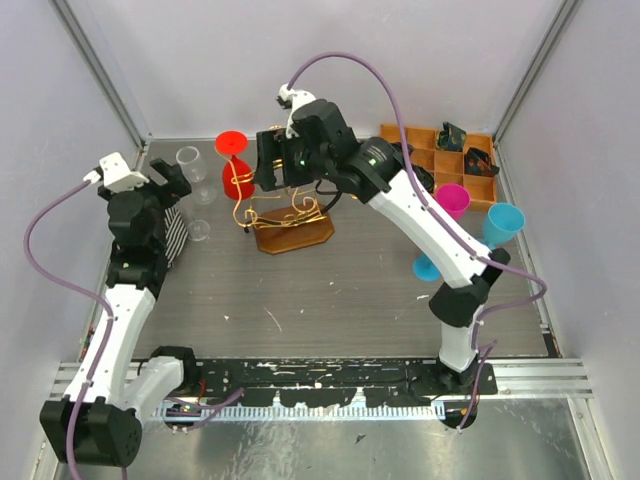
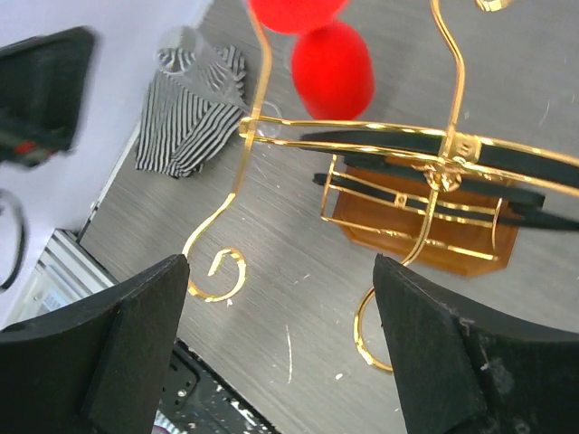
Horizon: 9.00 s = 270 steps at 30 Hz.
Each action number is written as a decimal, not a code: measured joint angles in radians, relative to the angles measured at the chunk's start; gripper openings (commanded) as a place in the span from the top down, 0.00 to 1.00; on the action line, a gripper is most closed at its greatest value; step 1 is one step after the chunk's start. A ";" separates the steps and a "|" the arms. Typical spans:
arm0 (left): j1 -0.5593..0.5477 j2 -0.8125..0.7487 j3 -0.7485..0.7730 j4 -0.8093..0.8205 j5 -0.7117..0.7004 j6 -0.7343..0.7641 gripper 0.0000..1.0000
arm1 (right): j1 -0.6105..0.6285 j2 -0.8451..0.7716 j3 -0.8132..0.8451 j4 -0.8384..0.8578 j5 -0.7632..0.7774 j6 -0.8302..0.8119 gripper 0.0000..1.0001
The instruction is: Take the wine glass off the wine glass rack
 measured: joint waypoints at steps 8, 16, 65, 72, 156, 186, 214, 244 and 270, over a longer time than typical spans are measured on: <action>0.000 -0.084 0.024 -0.151 0.040 -0.076 0.02 | -0.095 0.096 -0.009 -0.048 -0.031 0.217 0.12; 0.000 -0.114 0.047 -0.227 0.062 -0.104 0.02 | -0.148 0.148 -0.009 -0.014 -0.069 0.298 0.12; -0.007 -0.127 0.095 -0.303 0.109 -0.102 0.02 | -0.516 0.208 0.076 0.015 -0.257 -0.137 0.29; -0.009 -0.129 0.095 -0.306 0.112 -0.103 0.02 | -0.389 0.165 0.098 0.018 -0.172 -0.181 0.27; -0.051 -0.180 0.094 -0.373 0.112 -0.137 0.02 | -0.344 0.279 0.003 0.295 -0.573 0.208 0.41; -0.080 -0.212 0.059 -0.372 0.091 -0.105 0.02 | -0.344 0.351 0.061 0.306 -0.568 0.306 0.85; -0.089 -0.227 0.056 -0.373 0.074 -0.088 0.02 | -0.400 0.273 -0.195 0.779 -0.761 0.710 0.99; -0.098 -0.235 0.056 -0.403 0.055 -0.074 0.02 | -0.415 0.116 -0.344 0.672 -0.853 0.597 0.99; -0.098 -0.025 0.383 -0.667 0.153 -0.109 0.02 | -0.466 0.114 -0.114 0.488 -0.893 0.379 0.99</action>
